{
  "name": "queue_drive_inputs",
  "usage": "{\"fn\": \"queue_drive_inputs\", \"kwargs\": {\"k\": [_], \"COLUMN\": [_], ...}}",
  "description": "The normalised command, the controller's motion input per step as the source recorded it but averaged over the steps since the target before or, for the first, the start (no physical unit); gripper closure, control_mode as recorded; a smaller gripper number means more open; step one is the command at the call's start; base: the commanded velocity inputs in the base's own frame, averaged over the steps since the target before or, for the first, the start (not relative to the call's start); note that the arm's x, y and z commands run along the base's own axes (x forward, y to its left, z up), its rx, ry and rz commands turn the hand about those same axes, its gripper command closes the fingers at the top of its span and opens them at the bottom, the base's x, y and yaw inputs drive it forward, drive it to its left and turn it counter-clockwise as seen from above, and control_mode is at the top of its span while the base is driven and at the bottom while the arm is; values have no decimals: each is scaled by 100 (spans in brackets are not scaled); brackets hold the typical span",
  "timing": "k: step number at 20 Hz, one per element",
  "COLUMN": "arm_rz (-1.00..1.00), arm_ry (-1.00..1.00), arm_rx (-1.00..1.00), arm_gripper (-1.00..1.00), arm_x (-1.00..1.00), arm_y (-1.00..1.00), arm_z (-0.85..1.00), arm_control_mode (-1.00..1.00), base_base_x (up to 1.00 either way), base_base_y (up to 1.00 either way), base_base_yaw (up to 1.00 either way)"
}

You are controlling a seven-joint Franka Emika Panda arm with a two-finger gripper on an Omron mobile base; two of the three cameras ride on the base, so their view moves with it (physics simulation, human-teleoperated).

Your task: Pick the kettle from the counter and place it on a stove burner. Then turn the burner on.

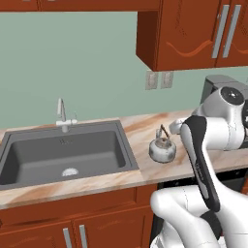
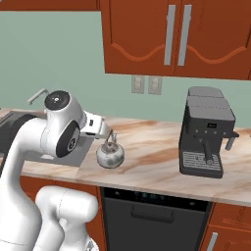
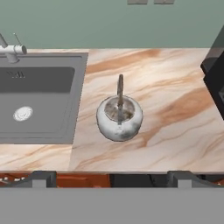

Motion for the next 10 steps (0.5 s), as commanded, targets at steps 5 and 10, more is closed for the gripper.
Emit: {"fn": "queue_drive_inputs", "kwargs": {"k": [5, 10], "arm_rz": [3, 0], "arm_ry": [0, 0], "arm_rx": [0, 1], "arm_gripper": [-100, -100], "arm_x": [7, 0], "arm_y": [-7, 0], "arm_z": [-8, -1], "arm_control_mode": [-100, -100], "base_base_x": [0, 0], "base_base_y": [0, 0], "base_base_yaw": [0, 0]}}
